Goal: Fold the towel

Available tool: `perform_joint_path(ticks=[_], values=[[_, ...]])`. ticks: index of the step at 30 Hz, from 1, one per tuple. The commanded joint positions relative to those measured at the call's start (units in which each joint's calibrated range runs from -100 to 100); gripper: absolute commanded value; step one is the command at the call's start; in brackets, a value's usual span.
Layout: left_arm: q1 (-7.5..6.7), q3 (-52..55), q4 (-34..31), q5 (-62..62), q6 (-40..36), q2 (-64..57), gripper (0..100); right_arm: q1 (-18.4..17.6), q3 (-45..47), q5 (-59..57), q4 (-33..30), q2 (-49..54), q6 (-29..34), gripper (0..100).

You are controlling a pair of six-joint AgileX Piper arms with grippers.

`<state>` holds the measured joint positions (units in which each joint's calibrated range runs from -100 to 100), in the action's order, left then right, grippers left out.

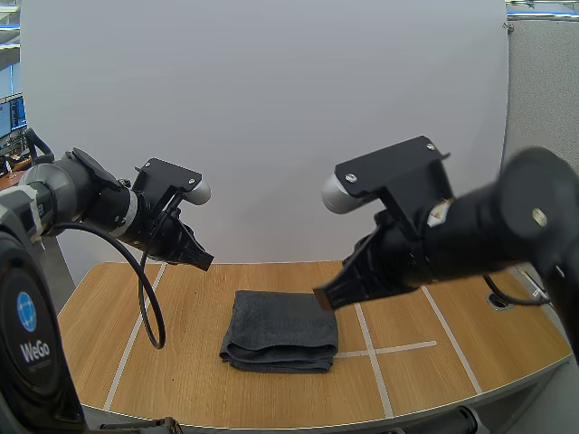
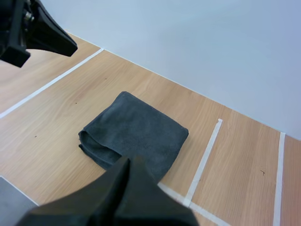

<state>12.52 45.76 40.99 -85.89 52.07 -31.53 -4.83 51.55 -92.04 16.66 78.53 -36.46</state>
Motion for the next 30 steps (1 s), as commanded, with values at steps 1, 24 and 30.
perform_joint_path(ticks=[1, 24, 30], values=[[0.07, -0.27, 0.99, -0.79, -0.17, -0.41, 0, -3.58, 5.61, -0.35, -9.66, 10.99, 6.96, 0], [0.07, -0.27, 0.99, -0.79, -0.17, -0.41, 0, -4.11, 8.03, 3.25, -11.39, 10.13, 10.55, 0], [0.07, -0.27, 0.99, -0.79, -0.17, -0.41, 0, -4.11, 8.06, 12.47, -12.10, -5.54, 7.27, 0]])
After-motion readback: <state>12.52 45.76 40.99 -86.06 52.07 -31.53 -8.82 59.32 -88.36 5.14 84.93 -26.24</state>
